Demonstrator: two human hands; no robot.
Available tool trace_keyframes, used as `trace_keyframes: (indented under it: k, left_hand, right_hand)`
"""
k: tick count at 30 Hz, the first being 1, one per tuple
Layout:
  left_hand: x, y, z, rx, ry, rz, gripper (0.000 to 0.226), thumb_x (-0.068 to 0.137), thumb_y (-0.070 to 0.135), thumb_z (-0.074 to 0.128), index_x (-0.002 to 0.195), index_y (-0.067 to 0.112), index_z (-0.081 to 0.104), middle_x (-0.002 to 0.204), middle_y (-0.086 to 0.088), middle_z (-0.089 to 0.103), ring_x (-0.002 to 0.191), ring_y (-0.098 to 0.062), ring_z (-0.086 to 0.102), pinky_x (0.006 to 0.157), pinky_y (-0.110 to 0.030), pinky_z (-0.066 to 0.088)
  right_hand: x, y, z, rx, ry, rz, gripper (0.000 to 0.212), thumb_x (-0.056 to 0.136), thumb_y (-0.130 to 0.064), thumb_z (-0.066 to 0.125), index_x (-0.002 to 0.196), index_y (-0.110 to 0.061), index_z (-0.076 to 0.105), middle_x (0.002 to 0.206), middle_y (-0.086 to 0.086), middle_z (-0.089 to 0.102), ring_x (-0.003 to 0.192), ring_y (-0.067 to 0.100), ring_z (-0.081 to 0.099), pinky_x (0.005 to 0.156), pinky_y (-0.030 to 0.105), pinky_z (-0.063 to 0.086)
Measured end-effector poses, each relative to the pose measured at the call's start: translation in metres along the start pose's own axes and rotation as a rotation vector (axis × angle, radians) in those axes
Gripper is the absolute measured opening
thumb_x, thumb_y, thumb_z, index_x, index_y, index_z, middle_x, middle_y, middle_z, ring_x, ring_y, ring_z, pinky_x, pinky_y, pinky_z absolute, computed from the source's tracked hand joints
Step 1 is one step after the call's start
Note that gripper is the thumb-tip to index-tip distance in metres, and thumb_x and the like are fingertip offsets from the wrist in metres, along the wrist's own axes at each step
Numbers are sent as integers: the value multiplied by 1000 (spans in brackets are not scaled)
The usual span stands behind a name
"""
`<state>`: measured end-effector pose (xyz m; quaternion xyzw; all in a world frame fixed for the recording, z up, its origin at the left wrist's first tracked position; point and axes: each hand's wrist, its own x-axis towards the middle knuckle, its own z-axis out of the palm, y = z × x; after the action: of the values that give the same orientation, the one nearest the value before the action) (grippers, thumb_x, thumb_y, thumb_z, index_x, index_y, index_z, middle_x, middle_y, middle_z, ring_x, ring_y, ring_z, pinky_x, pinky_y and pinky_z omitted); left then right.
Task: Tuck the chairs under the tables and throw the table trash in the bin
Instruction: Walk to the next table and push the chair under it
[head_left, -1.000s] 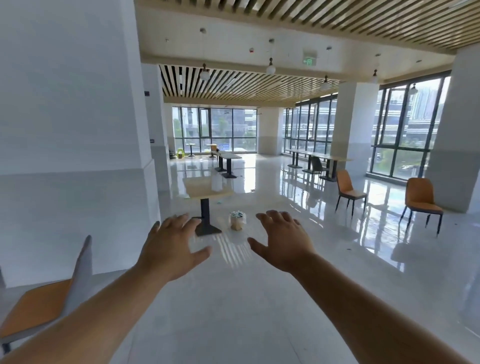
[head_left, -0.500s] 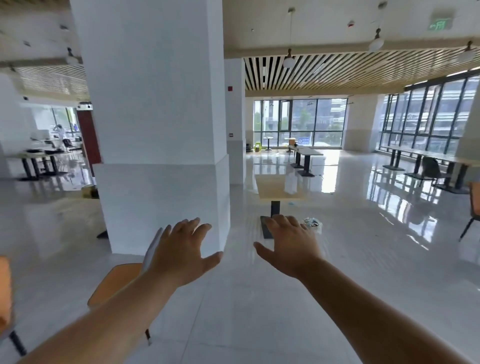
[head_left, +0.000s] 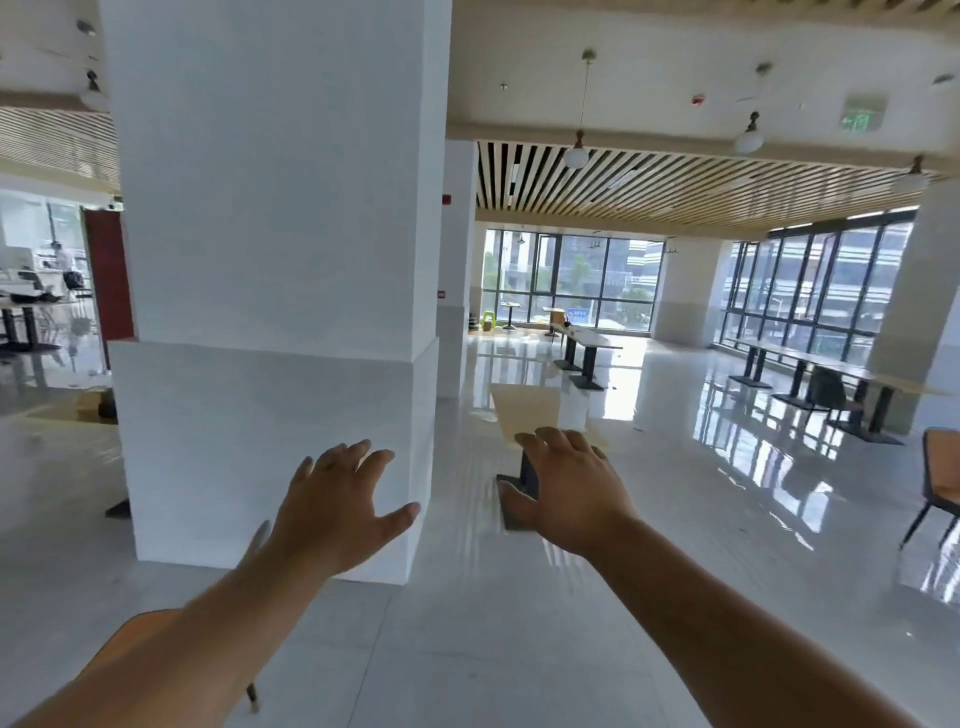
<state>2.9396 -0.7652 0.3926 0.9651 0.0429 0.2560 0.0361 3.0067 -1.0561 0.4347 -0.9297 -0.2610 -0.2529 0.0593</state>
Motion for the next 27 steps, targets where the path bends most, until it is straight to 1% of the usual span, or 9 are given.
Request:
trace_keyframes:
  k: [6, 10, 15, 20, 23, 27]
  left_hand:
    - [93, -21, 55, -3, -2, 30, 90, 83, 90, 31, 153, 35, 40, 166, 1, 36, 152, -23, 29, 124, -51, 25]
    - [149, -37, 101, 34, 2, 34, 89, 83, 91, 31, 152, 36, 41, 164, 1, 38, 151, -23, 31, 123, -51, 27]
    - [234, -68, 152, 93, -9, -51, 90, 83, 91, 31, 153, 36, 40, 165, 1, 36, 153, -23, 29, 124, -51, 25]
    - [324, -96, 175, 132, -2, -140, 90, 82, 90, 29, 154, 37, 37, 167, 2, 33, 153, -22, 26, 125, -51, 23]
    - [368, -115, 189, 142, 22, -196, 92, 81, 91, 28, 154, 35, 38, 167, 1, 33, 153, -23, 27, 125, -51, 24]
    - [399, -151, 221, 164, -13, -241, 92, 82, 90, 29, 154, 35, 38, 167, 0, 34, 153, -24, 27, 124, -53, 24]
  right_hand:
    - [81, 21, 63, 28, -16, 24, 76, 92, -75, 41, 152, -29, 39, 155, 0, 45, 141, 25, 39, 114, 46, 37]
    - [146, 45, 115, 61, -15, 19, 77, 91, -76, 38, 152, -28, 39, 155, 1, 45, 142, 27, 39, 114, 46, 38]
    - [245, 75, 184, 99, -13, -54, 78, 91, -77, 36, 152, -29, 37, 156, 1, 45, 143, 27, 39, 115, 47, 38]
    - [364, 100, 233, 132, -27, -139, 78, 92, -76, 37, 154, -29, 36, 157, 1, 43, 143, 27, 38, 116, 46, 36]
    - [429, 96, 263, 150, -12, -191, 78, 92, -76, 36, 154, -28, 36, 155, 0, 45, 141, 26, 39, 114, 45, 37]
    - [485, 65, 317, 195, -59, -283, 80, 90, -77, 32, 154, -29, 35, 155, 0, 43, 142, 25, 37, 115, 45, 37]
